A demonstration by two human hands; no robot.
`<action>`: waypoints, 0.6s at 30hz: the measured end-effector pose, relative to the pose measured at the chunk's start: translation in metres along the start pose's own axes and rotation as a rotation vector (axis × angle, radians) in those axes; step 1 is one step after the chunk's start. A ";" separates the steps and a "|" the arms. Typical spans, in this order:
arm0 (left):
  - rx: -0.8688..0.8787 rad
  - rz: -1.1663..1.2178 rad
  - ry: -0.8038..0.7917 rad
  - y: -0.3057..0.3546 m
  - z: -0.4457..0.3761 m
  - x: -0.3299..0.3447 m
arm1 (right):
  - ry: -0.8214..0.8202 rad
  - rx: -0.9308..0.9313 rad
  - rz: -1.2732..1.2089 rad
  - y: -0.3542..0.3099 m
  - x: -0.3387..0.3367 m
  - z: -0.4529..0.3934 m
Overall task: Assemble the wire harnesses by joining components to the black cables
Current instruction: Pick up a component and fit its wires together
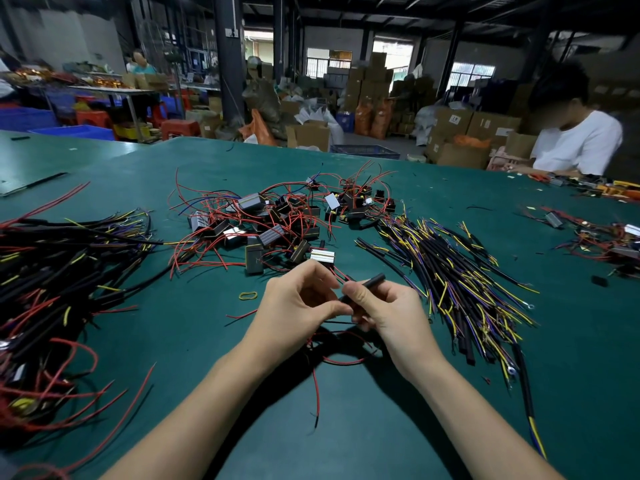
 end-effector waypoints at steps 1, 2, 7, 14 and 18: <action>0.016 -0.039 -0.022 0.001 0.000 -0.001 | -0.009 -0.004 0.014 0.000 0.000 0.000; 0.044 -0.101 -0.051 0.004 0.000 -0.002 | -0.012 -0.012 0.030 0.000 -0.001 -0.001; 0.080 -0.624 -0.223 0.007 -0.003 -0.012 | 0.044 -0.038 0.045 -0.001 -0.004 -0.002; 0.041 -0.504 -0.227 0.002 -0.003 -0.015 | 0.014 -0.043 0.081 0.001 -0.001 0.000; 0.014 -0.421 -0.169 -0.005 -0.003 -0.010 | -0.049 -0.060 0.122 0.002 0.005 0.002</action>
Point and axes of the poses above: each hand's wrist, its own z-axis away from the middle knuckle, its own x-axis out of the palm, y = z × x, the point moved 4 cm from there along -z, towards the middle knuckle, and after that the axes turned 3 degrees about -x, right-handed, at the moved point
